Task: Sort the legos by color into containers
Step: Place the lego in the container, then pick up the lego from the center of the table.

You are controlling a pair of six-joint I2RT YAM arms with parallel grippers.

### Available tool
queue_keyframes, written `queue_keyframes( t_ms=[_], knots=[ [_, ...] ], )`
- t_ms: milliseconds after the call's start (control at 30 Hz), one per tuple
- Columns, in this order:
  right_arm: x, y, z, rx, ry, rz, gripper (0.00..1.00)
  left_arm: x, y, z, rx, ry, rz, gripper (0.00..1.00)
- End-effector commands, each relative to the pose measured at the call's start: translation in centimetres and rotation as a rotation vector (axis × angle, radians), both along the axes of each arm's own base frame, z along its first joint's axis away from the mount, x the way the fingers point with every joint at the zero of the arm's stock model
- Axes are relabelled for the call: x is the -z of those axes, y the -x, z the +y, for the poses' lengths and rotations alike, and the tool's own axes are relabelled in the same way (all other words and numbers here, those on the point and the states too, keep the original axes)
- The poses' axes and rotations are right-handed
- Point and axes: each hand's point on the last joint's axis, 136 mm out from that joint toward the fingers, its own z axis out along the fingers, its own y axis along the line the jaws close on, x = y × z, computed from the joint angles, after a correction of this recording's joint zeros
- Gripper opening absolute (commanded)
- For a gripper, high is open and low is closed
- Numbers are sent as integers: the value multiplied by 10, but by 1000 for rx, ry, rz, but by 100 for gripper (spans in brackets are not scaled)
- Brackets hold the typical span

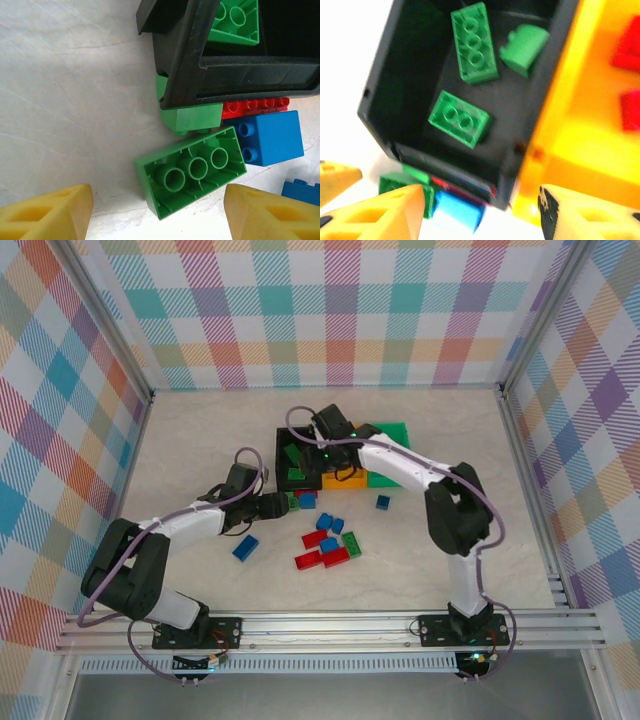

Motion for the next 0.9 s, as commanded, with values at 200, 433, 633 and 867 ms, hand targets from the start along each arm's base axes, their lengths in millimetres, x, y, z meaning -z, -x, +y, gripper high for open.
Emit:
queue_keyframes(
  t_ms=[200, 433, 633, 867],
  knots=[
    [8, 42, -64, 88, 81, -50, 64, -9, -12, -9, 16, 35, -15, 70],
    [11, 59, -105, 172, 76, -56, 65, -4, -13, -10, 53, -5, 5, 70],
    [13, 66, -119, 210, 56, -52, 65, 16, -11, -11, 67, -65, 89, 71],
    [17, 70, -124, 225, 47, -48, 65, 22, -10, -16, 103, -150, 109, 73]
  ],
)
